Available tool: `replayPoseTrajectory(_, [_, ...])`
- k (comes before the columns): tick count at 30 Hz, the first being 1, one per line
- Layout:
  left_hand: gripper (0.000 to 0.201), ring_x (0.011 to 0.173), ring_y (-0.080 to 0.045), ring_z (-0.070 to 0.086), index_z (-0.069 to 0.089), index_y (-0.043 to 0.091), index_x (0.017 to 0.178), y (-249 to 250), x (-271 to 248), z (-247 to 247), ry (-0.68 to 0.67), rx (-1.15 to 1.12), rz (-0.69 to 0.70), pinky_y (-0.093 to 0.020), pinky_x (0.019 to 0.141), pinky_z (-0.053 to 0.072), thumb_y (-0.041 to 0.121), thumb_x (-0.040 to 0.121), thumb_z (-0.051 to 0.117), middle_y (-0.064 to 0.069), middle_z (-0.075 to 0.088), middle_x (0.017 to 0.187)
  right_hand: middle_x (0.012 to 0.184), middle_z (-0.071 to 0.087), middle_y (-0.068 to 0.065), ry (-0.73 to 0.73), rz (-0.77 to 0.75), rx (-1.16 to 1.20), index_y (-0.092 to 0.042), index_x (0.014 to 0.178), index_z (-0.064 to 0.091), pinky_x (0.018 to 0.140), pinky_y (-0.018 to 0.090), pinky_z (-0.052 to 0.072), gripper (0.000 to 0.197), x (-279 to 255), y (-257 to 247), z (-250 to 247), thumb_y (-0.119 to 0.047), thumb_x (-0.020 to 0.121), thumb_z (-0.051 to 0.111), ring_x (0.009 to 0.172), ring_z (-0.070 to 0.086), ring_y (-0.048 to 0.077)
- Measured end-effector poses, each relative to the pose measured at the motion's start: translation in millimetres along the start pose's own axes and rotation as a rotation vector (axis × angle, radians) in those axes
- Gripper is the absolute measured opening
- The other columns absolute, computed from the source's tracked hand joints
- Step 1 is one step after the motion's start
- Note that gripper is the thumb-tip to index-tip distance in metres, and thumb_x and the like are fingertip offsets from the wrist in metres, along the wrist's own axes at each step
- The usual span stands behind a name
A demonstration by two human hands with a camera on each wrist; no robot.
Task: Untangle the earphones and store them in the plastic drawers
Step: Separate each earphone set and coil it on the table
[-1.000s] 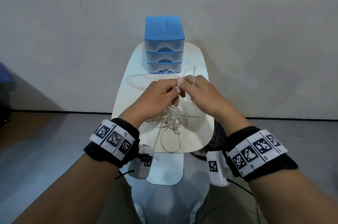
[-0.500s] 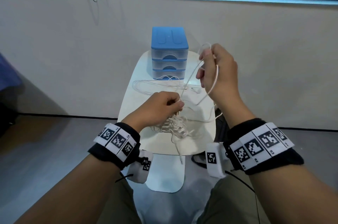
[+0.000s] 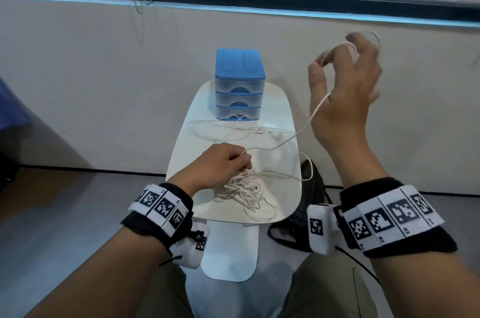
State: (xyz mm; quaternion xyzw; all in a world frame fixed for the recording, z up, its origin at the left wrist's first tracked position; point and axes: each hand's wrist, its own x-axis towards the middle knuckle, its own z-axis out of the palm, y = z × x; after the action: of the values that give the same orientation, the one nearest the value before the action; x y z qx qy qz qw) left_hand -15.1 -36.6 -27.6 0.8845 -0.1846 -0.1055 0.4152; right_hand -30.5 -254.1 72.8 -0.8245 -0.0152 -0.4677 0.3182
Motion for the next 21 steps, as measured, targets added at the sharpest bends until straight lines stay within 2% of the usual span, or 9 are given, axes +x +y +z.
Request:
replayPoseTrajectory(2, [0.031,0.068,-0.011,0.061,0.077,0.025,0.088,3,0,-7,0.014,0.003,0.008,-0.026,0.064,0.046,0.037,0.105,0.054,0.006,0.073,0.083,0.149,0.041,0.001,-0.08,0.177,-0.126,-0.027,0.099,0.061,0.104,0.056,0.025,0.01,-5,21,-8,-0.036,0.099,0.057,0.143,0.033,0.027])
replayPoseTrajectory(4, [0.029,0.066,-0.002,0.059,0.078,0.026,0.09,6,0,-16,0.016,0.035,0.04,-0.018,0.061,0.042,0.037,0.105,0.056,0.006,0.071,0.084,0.146,0.043,0.003,-0.219,0.339,-0.264,-0.028,0.098,0.063,0.106,0.057,0.023,0.012,-12,42,-15,-0.038,0.101,0.056,0.142,0.031,0.031])
replayPoseTrajectory(8, [0.023,0.059,0.005,0.055,0.079,0.025,0.094,15,4,-24,-0.012,0.092,0.068,-0.011,0.055,0.037,0.035,0.103,0.06,0.012,0.065,0.076,0.122,0.059,0.0,-0.858,0.552,-0.554,-0.031,0.089,0.066,0.097,0.048,0.027,0.015,-33,76,-8,-0.031,0.097,0.054,0.119,0.049,0.032])
replayPoseTrajectory(10, [0.022,0.058,0.004,0.054,0.079,0.025,0.095,17,8,-21,-0.013,0.091,0.059,-0.01,0.055,0.038,0.035,0.103,0.062,0.013,0.064,0.074,0.118,0.059,-0.005,-1.082,0.573,-0.644,-0.035,0.097,0.065,0.097,0.047,0.029,0.011,-44,78,0,-0.031,0.094,0.056,0.114,0.048,0.028])
replayPoseTrajectory(13, [0.019,0.059,-0.003,0.059,0.079,0.025,0.093,16,14,-16,-0.017,0.056,0.028,-0.019,0.058,0.048,0.035,0.1,0.065,0.01,0.065,0.072,0.124,0.059,-0.003,-1.058,0.475,-0.432,-0.038,0.106,0.062,0.098,0.042,0.034,0.028,-47,74,12,-0.016,0.09,0.058,0.115,0.049,0.023])
replayPoseTrajectory(16, [0.018,0.055,-0.005,0.058,0.079,0.021,0.092,18,19,-13,-0.023,0.058,0.032,-0.019,0.055,0.046,0.035,0.098,0.068,0.009,0.065,0.063,0.129,0.064,-0.006,-0.925,0.495,0.26,-0.037,0.12,0.06,0.107,0.038,0.046,0.044,-48,50,21,-0.011,0.087,0.07,0.123,0.058,0.009])
replayPoseTrajectory(17, [0.018,0.054,-0.005,0.058,0.079,0.021,0.09,19,20,-12,-0.027,0.059,0.04,-0.018,0.054,0.045,0.034,0.098,0.069,0.008,0.065,0.06,0.123,0.068,-0.005,-0.955,0.481,0.372,-0.039,0.126,0.057,0.103,0.036,0.05,0.047,-49,42,25,-0.02,0.086,0.073,0.118,0.062,0.008])
replayPoseTrajectory(19, [0.018,0.054,-0.005,0.06,0.078,0.02,0.088,19,21,-11,-0.026,0.056,0.06,-0.017,0.056,0.044,0.029,0.099,0.068,0.005,0.067,0.06,0.104,0.072,-0.005,-1.098,0.349,0.323,-0.044,0.133,0.051,0.087,0.028,0.051,0.051,-56,32,36,-0.037,0.088,0.073,0.098,0.068,0.008])
replayPoseTrajectory(21, [0.014,0.06,-0.008,0.065,0.079,0.021,0.09,14,16,-12,-0.008,0.02,0.064,-0.023,0.059,0.049,0.026,0.099,0.069,0.003,0.071,0.068,0.085,0.071,-0.003,-1.164,0.269,0.22,-0.039,0.129,0.056,0.068,0.018,0.044,0.036,-63,30,44,-0.036,0.095,0.069,0.078,0.066,0.008])
